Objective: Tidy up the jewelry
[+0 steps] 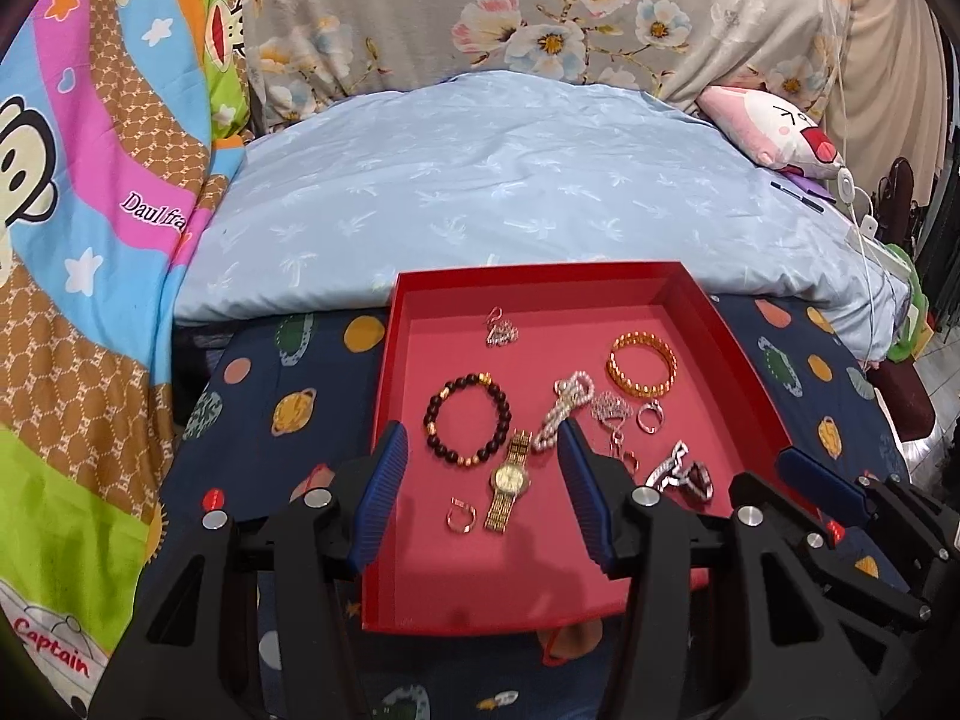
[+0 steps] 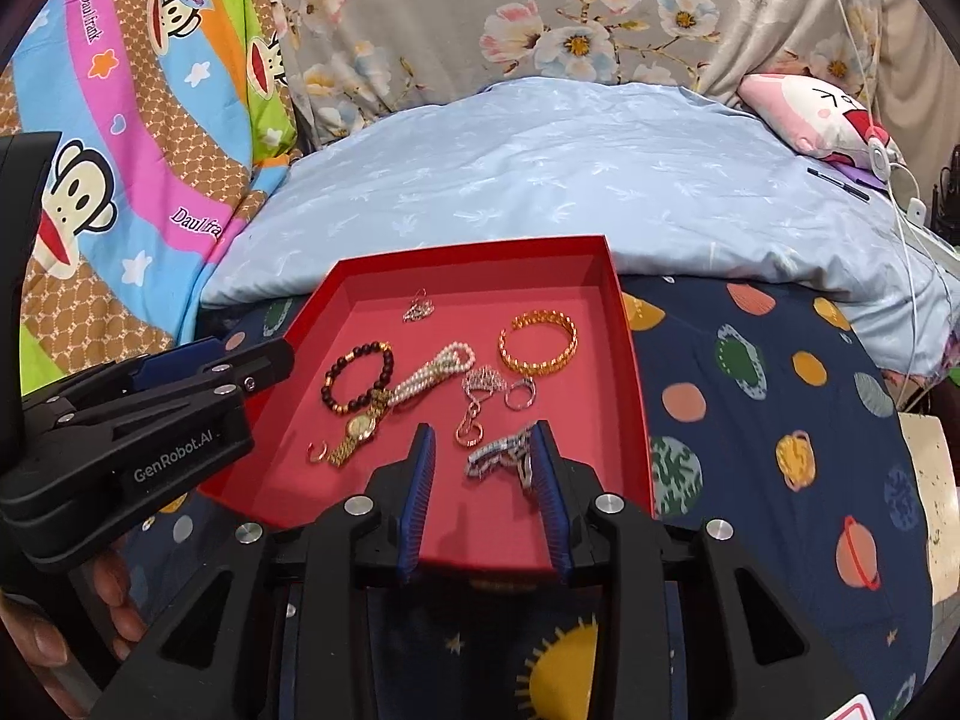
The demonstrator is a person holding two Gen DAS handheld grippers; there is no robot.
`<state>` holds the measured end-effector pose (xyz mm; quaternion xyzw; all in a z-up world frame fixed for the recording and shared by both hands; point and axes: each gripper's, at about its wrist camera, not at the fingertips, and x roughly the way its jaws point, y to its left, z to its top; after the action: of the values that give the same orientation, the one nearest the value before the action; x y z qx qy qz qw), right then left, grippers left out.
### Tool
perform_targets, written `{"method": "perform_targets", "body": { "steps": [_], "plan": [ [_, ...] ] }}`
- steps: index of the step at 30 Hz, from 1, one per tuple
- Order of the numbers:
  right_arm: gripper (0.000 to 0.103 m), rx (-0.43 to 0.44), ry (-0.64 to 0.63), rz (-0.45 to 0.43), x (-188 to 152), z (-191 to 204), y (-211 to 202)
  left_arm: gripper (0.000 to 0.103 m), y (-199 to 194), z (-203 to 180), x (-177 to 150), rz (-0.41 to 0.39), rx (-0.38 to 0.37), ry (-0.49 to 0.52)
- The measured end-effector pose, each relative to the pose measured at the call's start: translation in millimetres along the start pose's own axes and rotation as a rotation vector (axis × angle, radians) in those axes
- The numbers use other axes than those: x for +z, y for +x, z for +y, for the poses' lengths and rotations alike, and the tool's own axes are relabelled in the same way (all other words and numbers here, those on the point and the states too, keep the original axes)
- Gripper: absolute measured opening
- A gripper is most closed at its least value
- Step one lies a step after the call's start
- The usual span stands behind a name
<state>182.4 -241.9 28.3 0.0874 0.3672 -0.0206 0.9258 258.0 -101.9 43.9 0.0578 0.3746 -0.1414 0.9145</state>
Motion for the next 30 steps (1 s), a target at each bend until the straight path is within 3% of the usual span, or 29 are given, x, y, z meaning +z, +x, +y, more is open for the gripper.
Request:
{"method": "perform_targets", "body": {
  "steps": [7, 11, 20, 22, 27, 30],
  "plan": [
    [0.033, 0.006, 0.019, -0.001, -14, 3, -18, 0.050, -15, -2, -20, 0.018, -0.006, 0.001],
    [0.046, -0.017, 0.016, -0.017, -20, 8, -26, 0.050, -22, 0, -29, 0.022, 0.000, -0.009],
    [0.060, -0.059, 0.011, -0.058, -27, 11, -26, 0.055, -26, -2, -48, -0.006, 0.045, -0.009],
    [0.063, -0.069, 0.018, -0.063, -28, 10, -23, 0.058, -24, 0, -51, -0.014, 0.053, -0.024],
    [0.068, -0.092, 0.025, -0.077, -32, 6, -18, 0.082, -16, 7, -57, -0.029, 0.095, -0.072],
    [0.070, -0.109, 0.013, -0.080, -35, 5, -14, 0.085, -10, 10, -61, -0.028, 0.106, -0.092]
  ]
}}
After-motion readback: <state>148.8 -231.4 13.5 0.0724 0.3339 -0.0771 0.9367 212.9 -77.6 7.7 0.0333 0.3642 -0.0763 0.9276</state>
